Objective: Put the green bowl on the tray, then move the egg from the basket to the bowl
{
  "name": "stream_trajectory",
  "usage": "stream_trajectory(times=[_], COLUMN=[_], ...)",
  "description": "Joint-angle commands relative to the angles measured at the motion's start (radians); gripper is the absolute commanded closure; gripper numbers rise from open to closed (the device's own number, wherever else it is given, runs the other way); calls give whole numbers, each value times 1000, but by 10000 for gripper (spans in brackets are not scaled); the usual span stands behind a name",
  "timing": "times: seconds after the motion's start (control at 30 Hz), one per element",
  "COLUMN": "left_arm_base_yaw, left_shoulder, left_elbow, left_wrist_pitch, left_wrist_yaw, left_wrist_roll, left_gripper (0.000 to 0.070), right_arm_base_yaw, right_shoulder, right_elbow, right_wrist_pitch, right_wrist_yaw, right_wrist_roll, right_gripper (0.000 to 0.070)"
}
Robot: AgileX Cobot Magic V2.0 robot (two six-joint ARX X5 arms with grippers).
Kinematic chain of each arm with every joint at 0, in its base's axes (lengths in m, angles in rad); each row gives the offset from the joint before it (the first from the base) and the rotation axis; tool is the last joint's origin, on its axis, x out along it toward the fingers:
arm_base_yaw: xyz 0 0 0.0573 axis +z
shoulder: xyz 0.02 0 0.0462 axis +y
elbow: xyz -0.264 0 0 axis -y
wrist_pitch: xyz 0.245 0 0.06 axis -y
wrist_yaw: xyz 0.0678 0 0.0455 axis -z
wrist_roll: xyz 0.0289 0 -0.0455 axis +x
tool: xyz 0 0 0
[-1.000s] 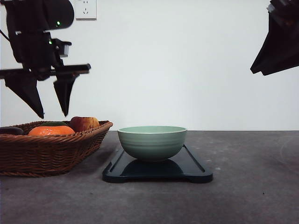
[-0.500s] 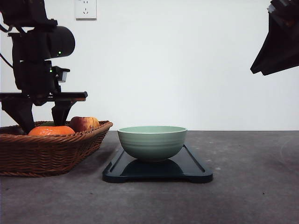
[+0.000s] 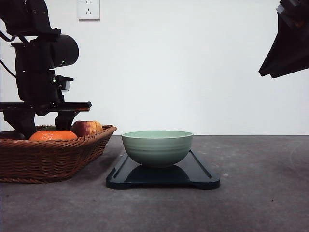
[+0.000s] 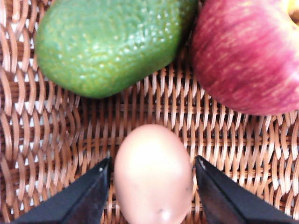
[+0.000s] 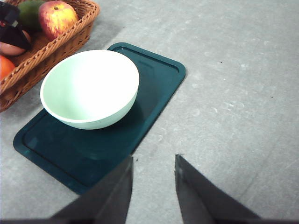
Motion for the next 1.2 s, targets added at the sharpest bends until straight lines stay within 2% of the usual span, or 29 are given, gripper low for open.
stream_trajectory(times=[0.0, 0.07, 0.43, 0.77, 0.87, 1.07, 1.17], left_arm_base_yaw=[-2, -2, -2, -19, -38, -91, -135], left_shoulder=[22, 22, -8, -216, -274, -315, -308], left_elbow=[26, 26, 26, 26, 26, 26, 26], left_wrist_pitch=[-4, -6, -16, -48, -33, 114, 196], left_wrist_yaw=[-6, -6, -3, 3, 66, 325, 339], left_wrist_roll=[1, 1, 6, 45, 44, -15, -33], left_gripper=[459, 484, 487, 486, 486, 488, 488], right_arm_base_yaw=[3, 3, 3, 3, 3, 3, 3], right_shoulder=[7, 7, 7, 7, 7, 7, 7], right_elbow=[1, 1, 1, 1, 1, 1, 1], right_wrist_pitch=[11, 11, 11, 10, 10, 11, 10], right_wrist_yaw=[1, 1, 1, 8, 8, 7, 7], right_wrist_roll=[-11, -11, -11, -12, -12, -12, -11], right_gripper=[526, 526, 526, 526, 526, 526, 526])
